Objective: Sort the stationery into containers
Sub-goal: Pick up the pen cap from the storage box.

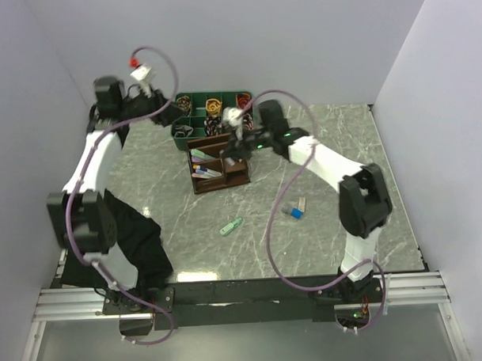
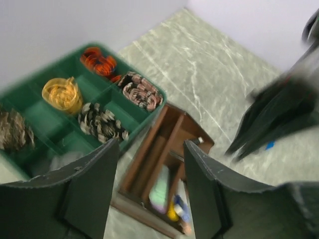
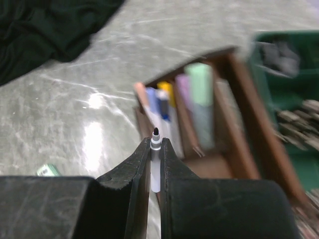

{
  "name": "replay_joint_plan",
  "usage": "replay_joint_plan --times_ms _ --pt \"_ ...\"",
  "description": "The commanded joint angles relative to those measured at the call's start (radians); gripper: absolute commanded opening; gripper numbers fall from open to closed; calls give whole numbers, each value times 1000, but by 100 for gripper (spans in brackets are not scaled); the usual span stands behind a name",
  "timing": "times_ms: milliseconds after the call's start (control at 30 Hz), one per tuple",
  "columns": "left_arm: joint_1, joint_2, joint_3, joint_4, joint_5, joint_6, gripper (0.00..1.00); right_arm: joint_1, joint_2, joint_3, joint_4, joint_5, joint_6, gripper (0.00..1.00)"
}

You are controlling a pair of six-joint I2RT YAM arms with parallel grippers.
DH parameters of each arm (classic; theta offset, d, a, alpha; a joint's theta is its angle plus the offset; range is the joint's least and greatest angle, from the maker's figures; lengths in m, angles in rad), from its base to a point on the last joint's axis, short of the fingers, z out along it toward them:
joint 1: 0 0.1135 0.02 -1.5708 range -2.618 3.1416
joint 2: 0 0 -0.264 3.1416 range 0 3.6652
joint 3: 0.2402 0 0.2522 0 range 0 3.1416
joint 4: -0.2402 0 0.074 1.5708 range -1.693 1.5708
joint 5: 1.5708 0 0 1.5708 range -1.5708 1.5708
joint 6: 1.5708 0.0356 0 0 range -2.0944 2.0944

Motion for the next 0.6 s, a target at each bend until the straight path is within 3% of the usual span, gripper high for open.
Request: replay_joint_plan --times_ms 0,100,200,367,567 --pt "-103 210 441 -627 108 532 59 -134 -187 -38 -58 -20 24 0" --pt "-183 384 699 -879 67 701 59 -204 -234 -93 -72 -8 47 0" --pt "-278 477 792 -973 -5 873 59 -269 -277 -162 -31 -6 123 0" --pt "-402 507 745 -998 -71 1112 58 -339 -331 -234 -20 9 156 0" --pt "-465 557 758 -960 -110 1151 50 -411 -399 -317 -9 -15 177 0"
